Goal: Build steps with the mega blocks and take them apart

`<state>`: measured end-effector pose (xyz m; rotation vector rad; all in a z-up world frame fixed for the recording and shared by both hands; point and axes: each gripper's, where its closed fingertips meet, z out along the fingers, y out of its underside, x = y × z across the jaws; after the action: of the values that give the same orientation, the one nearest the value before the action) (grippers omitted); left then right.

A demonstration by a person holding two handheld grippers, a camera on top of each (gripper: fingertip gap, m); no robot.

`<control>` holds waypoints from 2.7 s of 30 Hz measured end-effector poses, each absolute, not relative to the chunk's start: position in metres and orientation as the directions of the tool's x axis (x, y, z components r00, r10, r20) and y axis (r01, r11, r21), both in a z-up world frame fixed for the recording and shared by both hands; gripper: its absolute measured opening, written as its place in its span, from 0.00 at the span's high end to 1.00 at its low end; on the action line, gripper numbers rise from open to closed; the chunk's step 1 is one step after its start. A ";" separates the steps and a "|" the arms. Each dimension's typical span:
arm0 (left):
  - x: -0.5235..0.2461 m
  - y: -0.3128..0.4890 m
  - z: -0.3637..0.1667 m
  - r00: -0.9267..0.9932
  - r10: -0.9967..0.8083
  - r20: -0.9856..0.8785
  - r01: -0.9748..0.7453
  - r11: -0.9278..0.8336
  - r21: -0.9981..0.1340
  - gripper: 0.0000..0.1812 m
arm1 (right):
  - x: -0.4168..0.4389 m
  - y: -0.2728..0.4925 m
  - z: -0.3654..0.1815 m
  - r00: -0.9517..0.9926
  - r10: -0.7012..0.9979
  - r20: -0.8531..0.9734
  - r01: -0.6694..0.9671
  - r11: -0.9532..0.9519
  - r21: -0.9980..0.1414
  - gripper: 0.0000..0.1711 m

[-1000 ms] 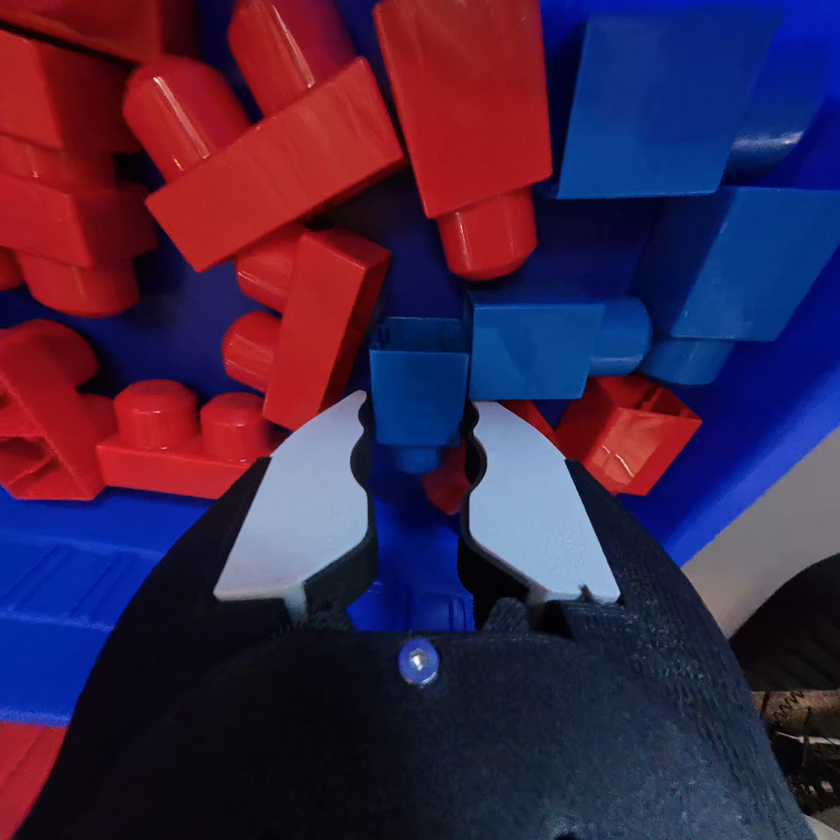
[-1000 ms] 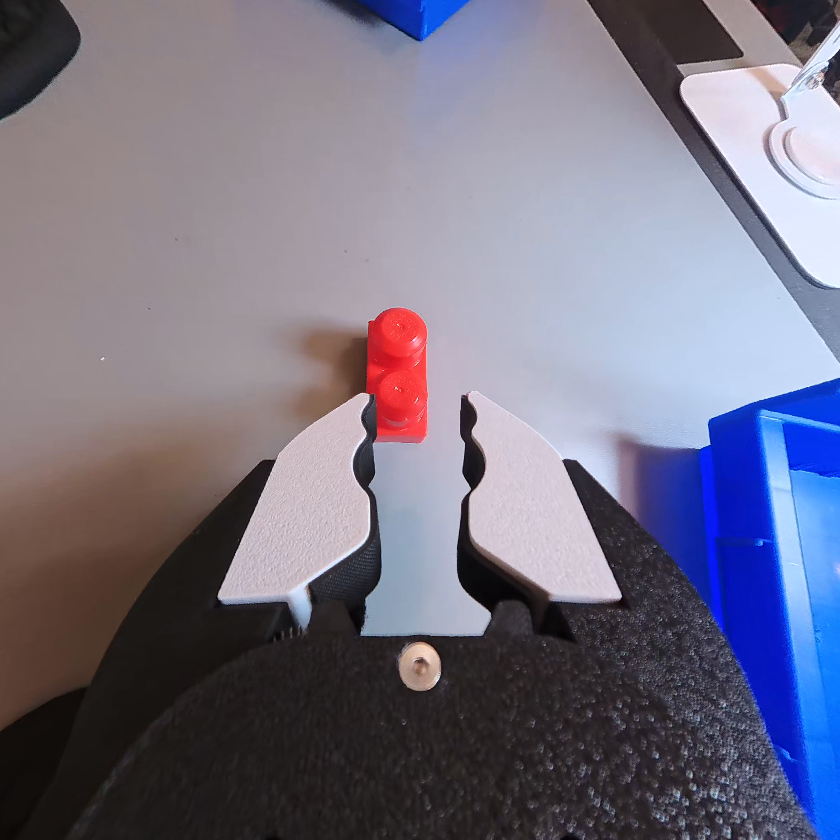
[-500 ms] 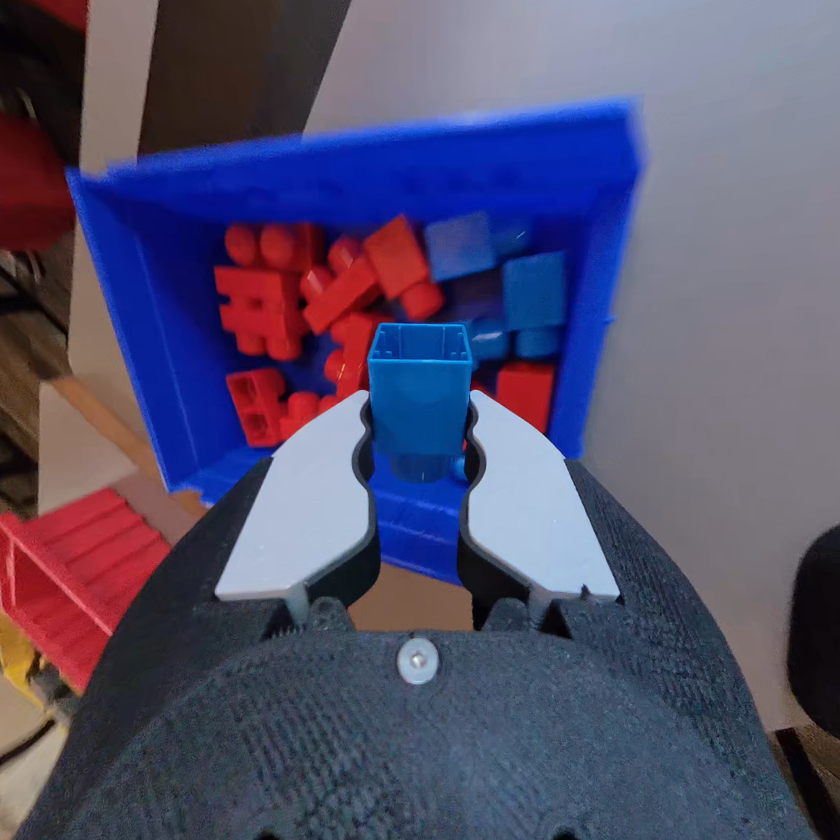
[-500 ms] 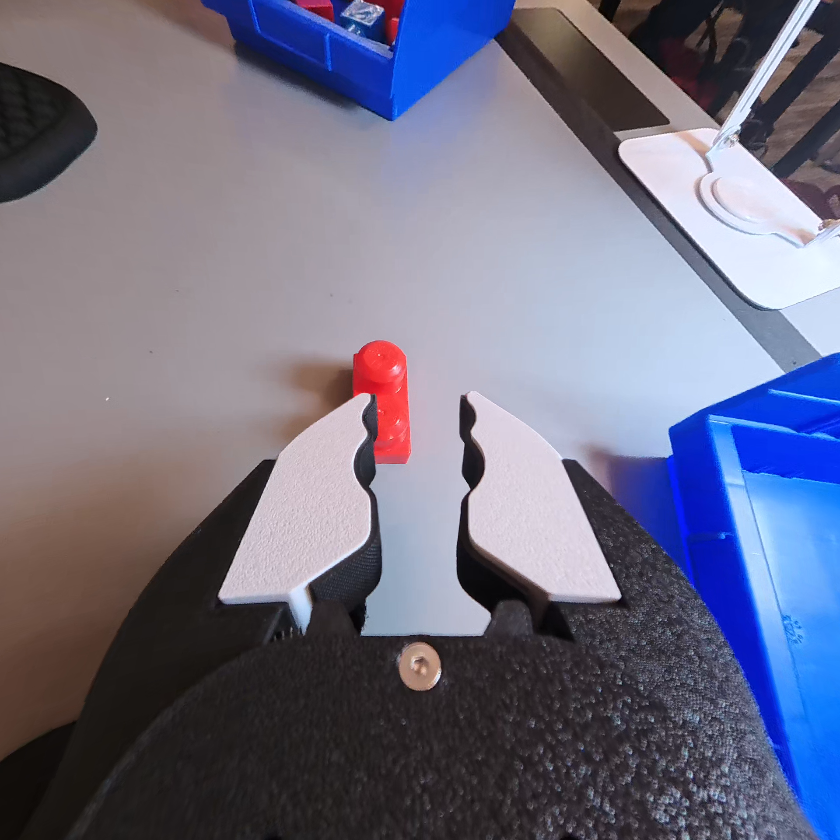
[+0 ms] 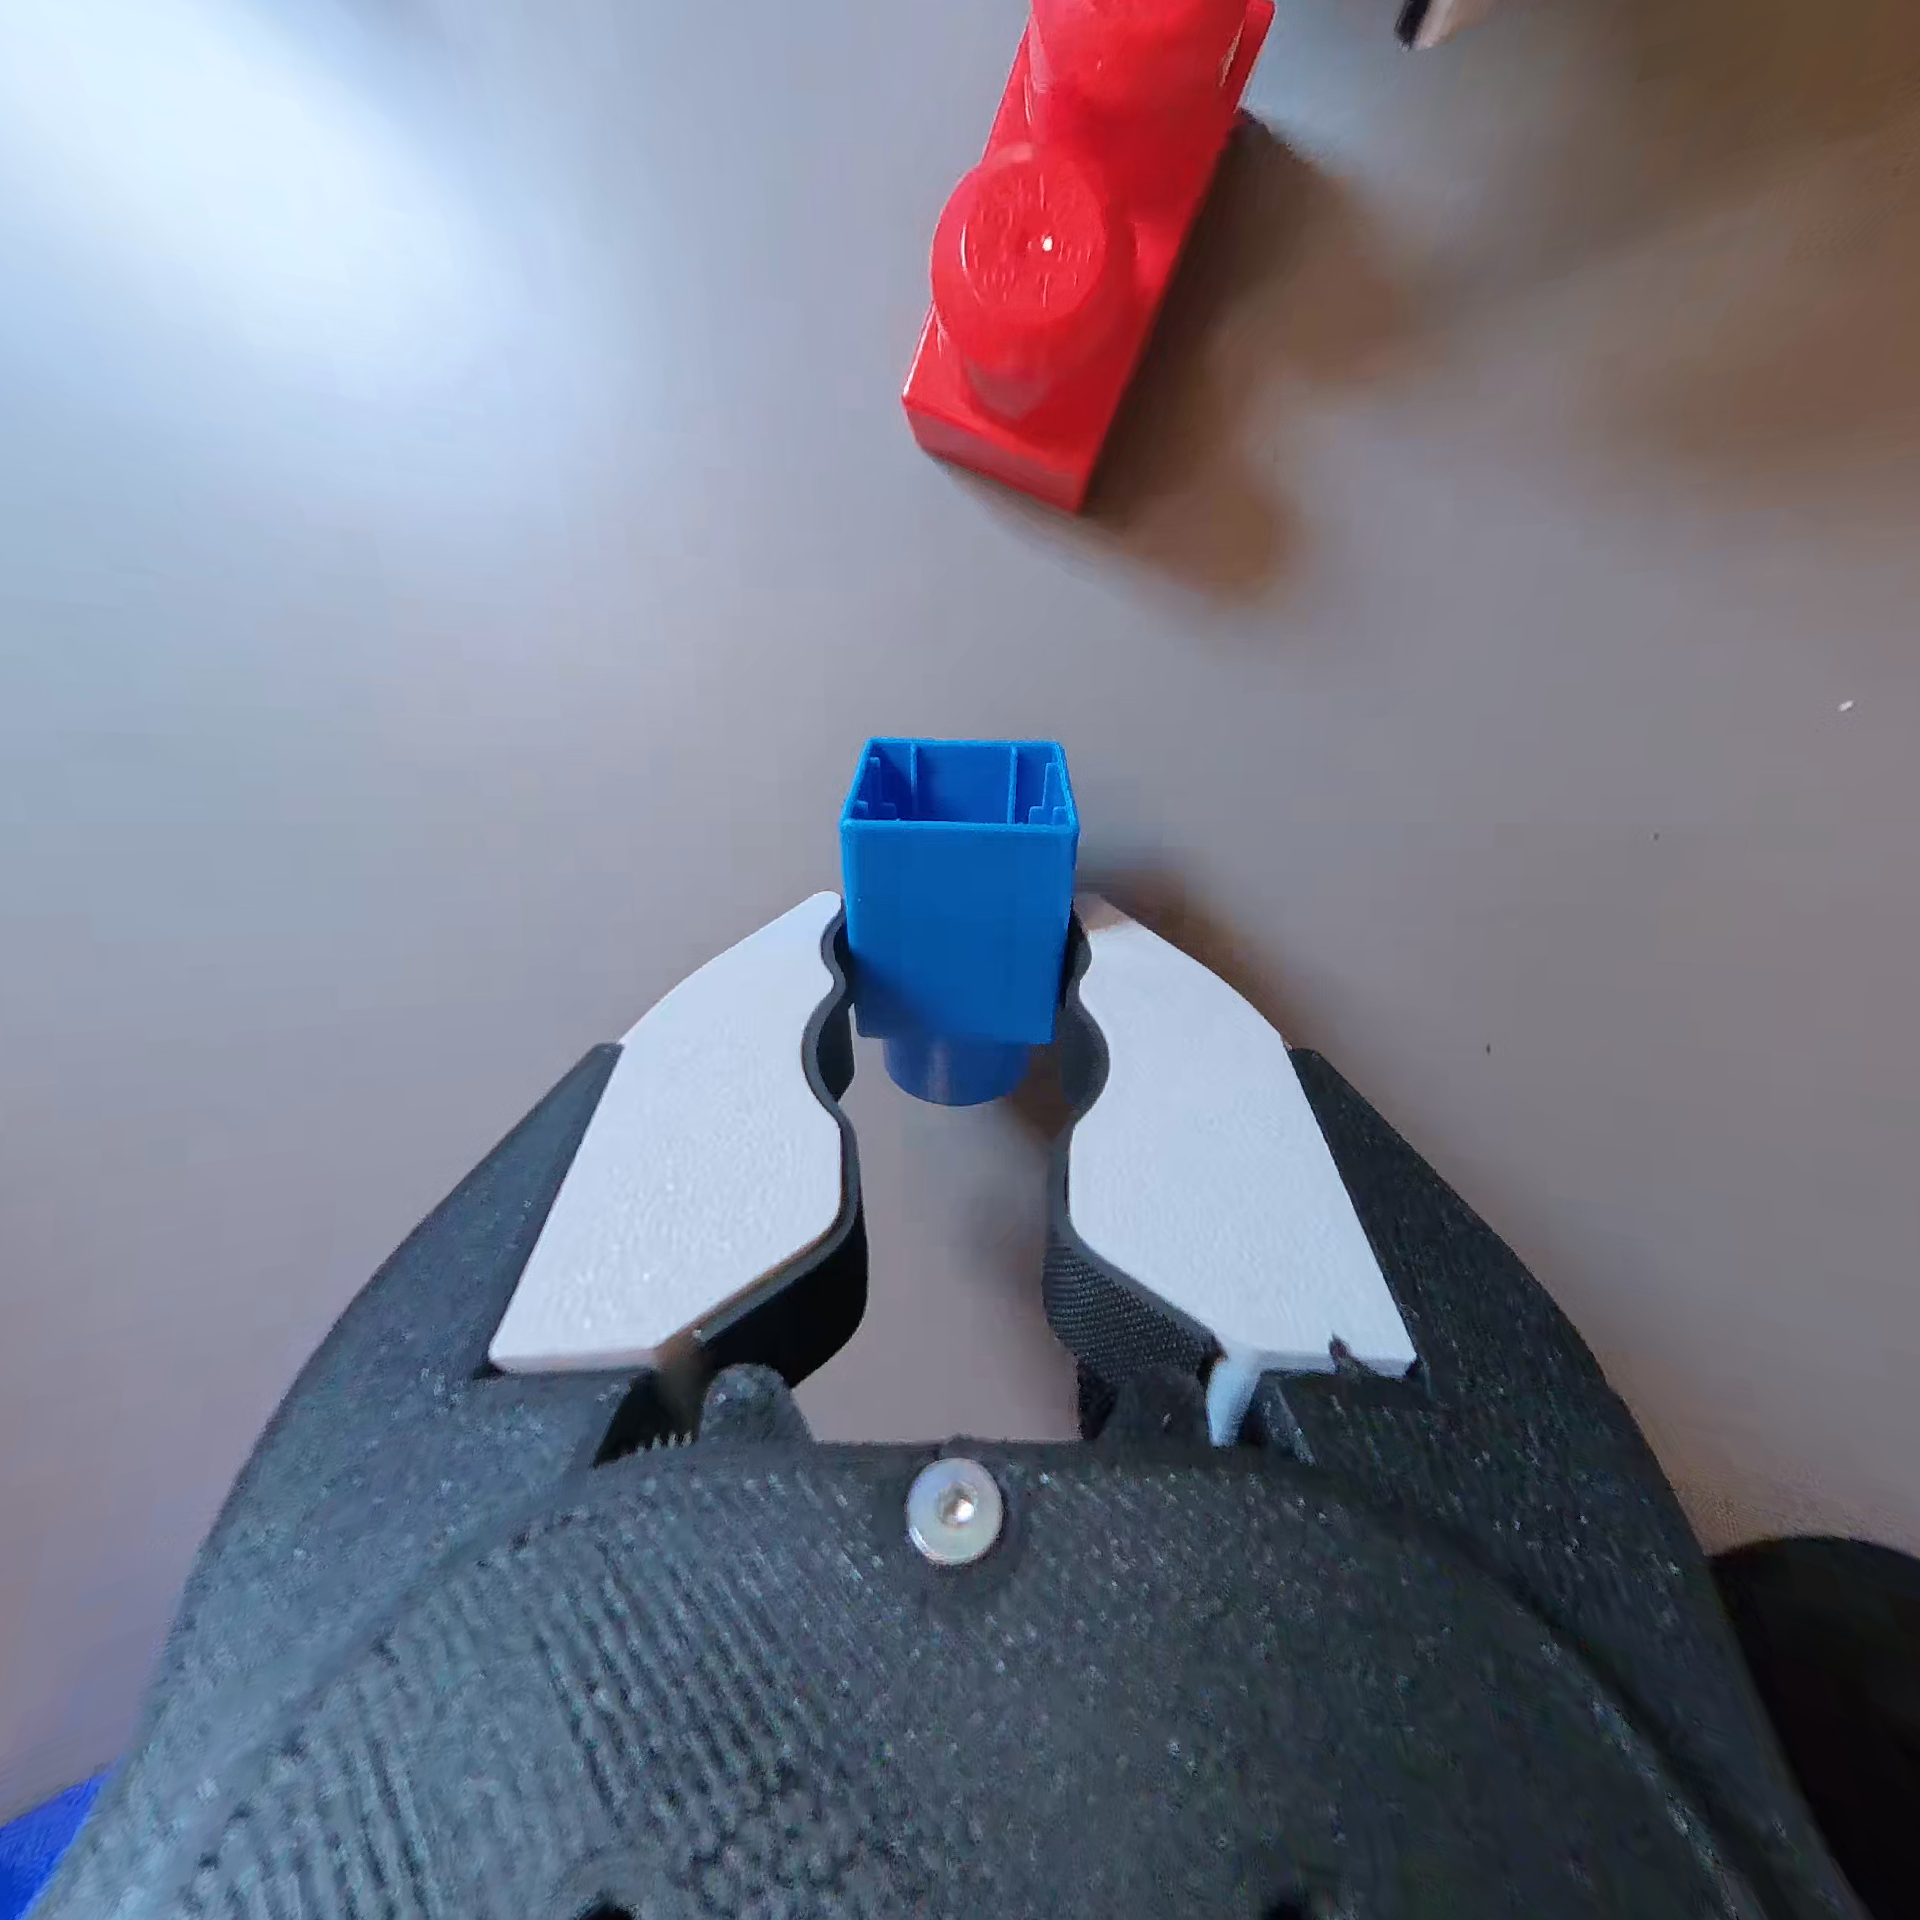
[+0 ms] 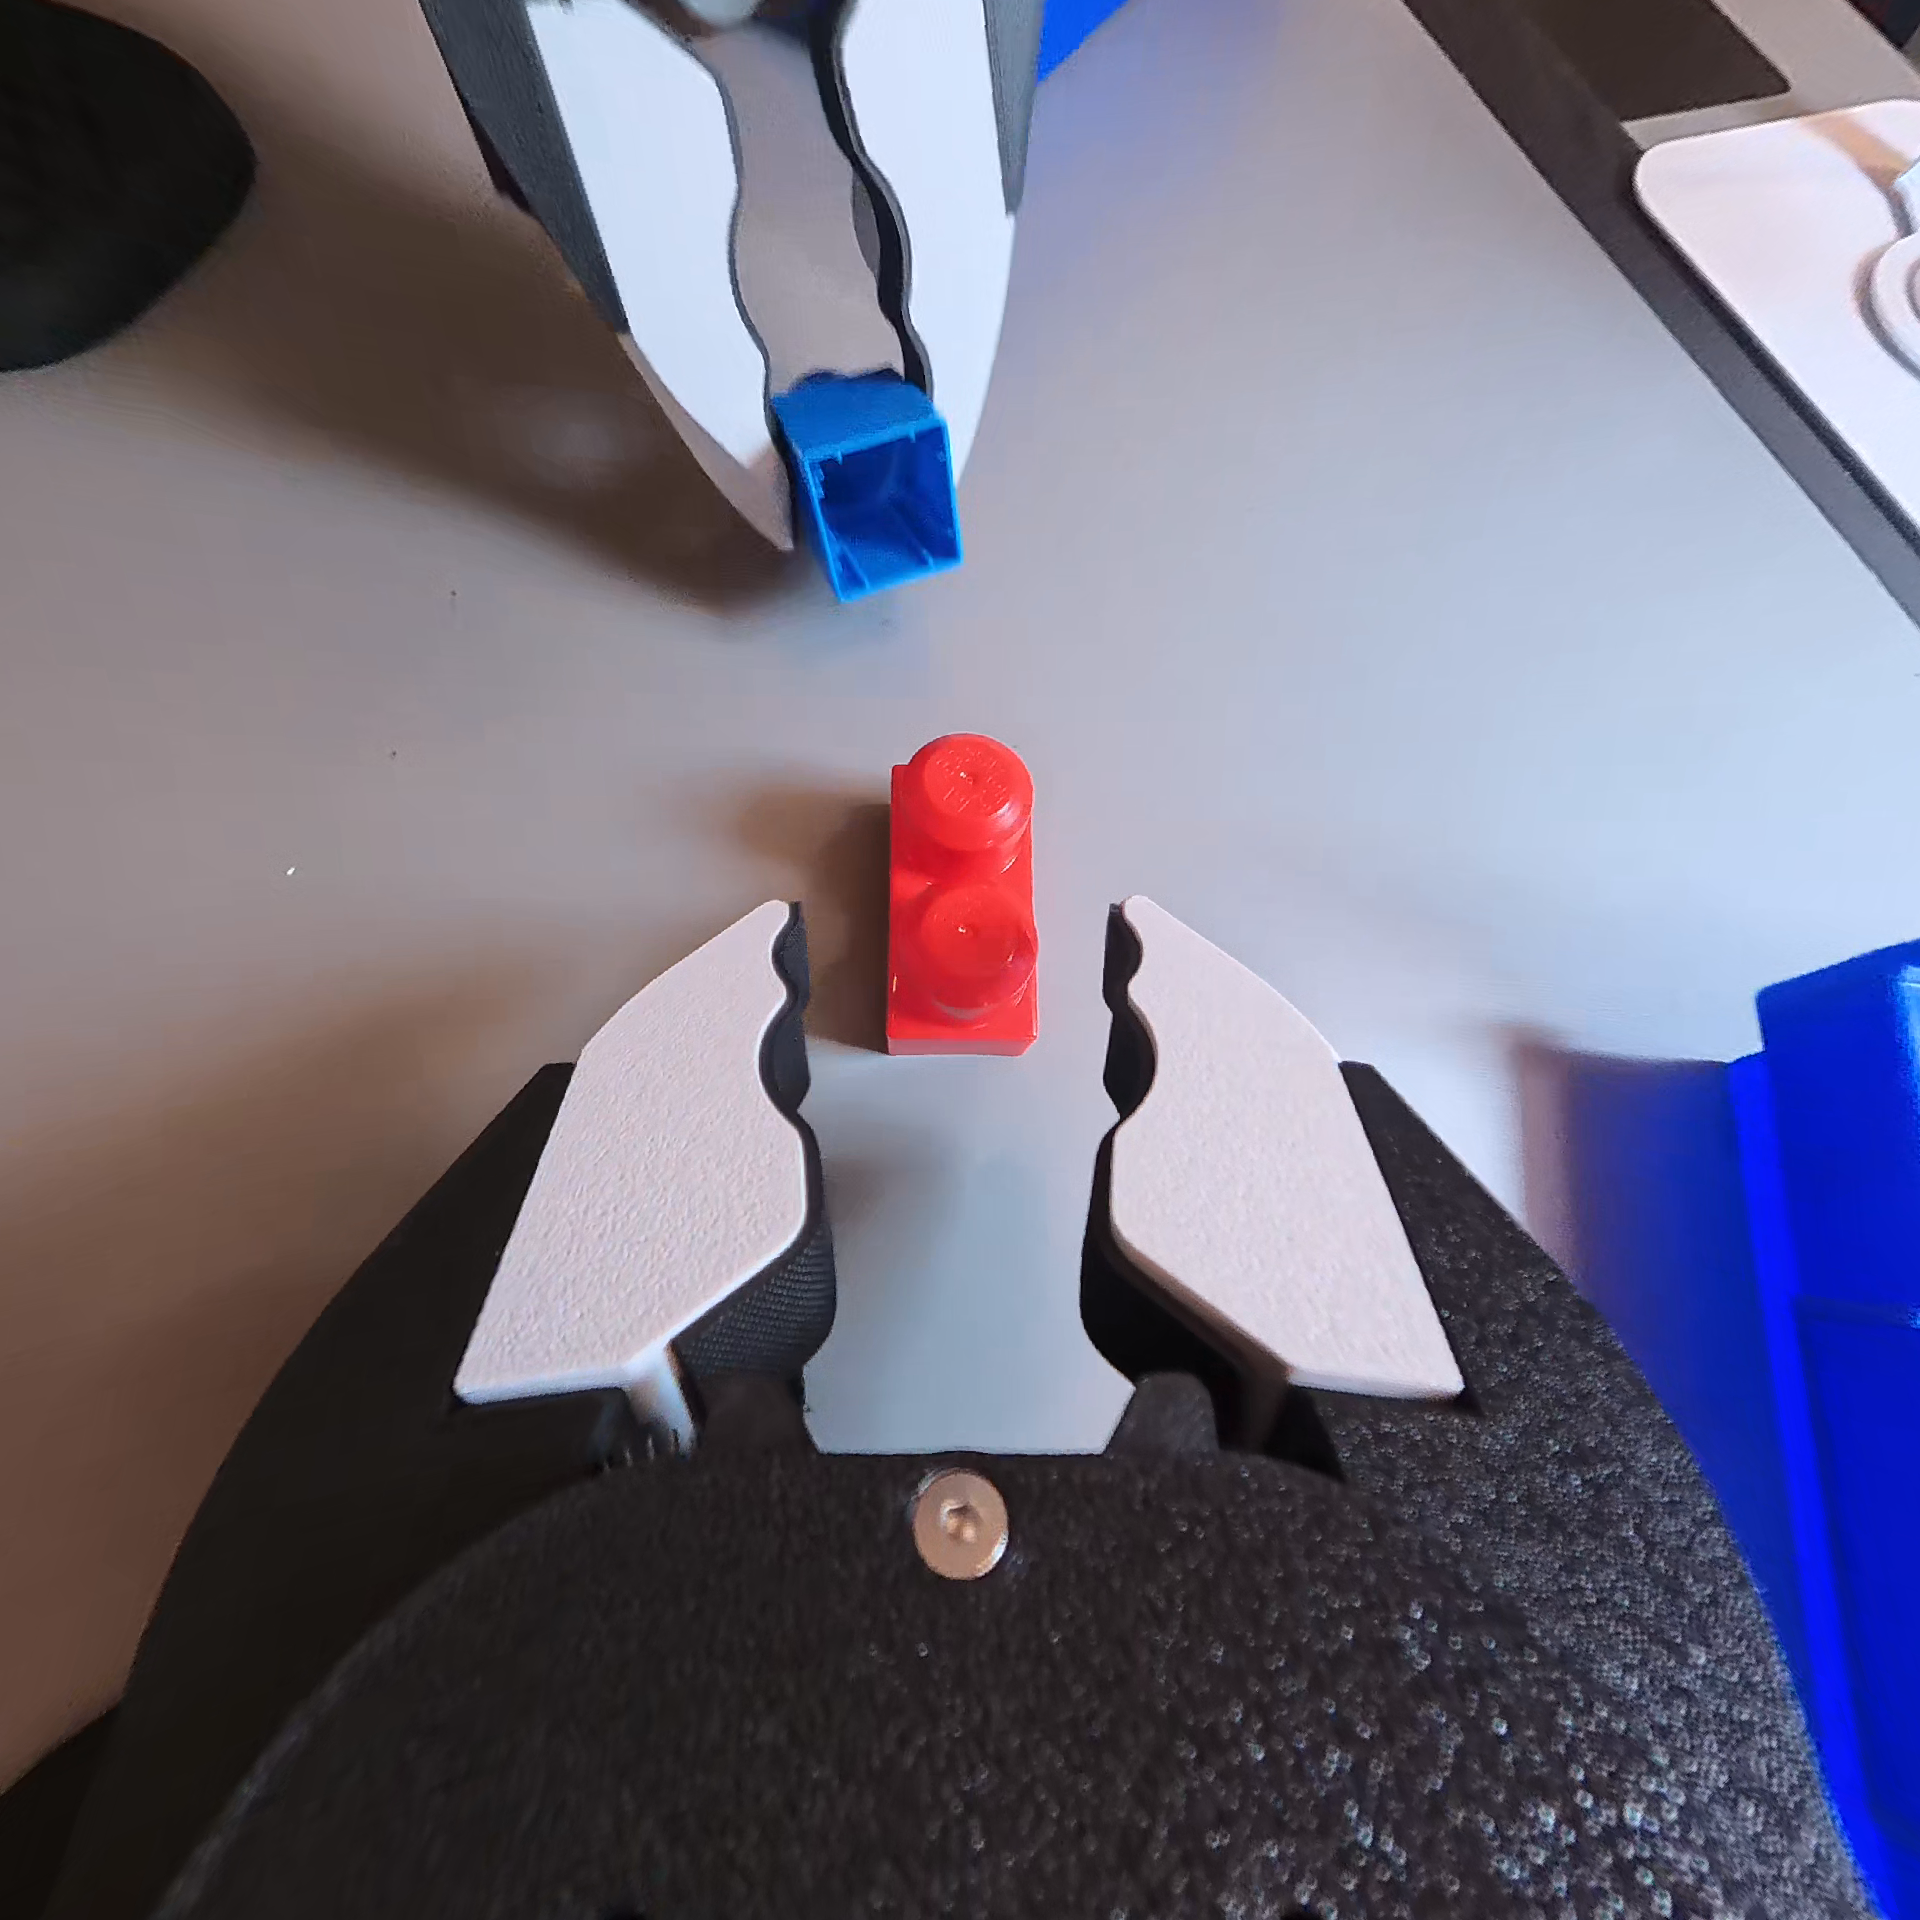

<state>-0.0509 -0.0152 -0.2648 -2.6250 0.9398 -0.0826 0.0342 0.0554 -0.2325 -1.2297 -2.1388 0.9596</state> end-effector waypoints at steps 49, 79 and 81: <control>0.018 -0.036 -0.142 0.735 -0.564 0.377 0.349 -0.162 -0.923 0.78 | 0.022 -0.026 -0.119 -0.682 0.630 -0.372 0.180 -0.348 -0.920 0.81; -0.114 -0.080 -0.123 0.923 -0.357 0.146 0.157 0.003 -0.988 0.82 | -0.079 -0.020 -0.170 -0.633 0.772 0.050 0.445 0.416 -0.793 0.79; -0.096 -0.074 -0.111 0.893 -0.412 0.179 0.215 0.042 -0.976 0.82 | -0.072 -0.013 -0.076 -0.620 0.780 -0.084 0.110 -0.019 -0.994 0.79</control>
<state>-0.0958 -0.0739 -0.1110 -1.4528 0.1659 -0.4828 -0.0722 -0.0126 -0.0762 -0.9277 -1.7460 1.6884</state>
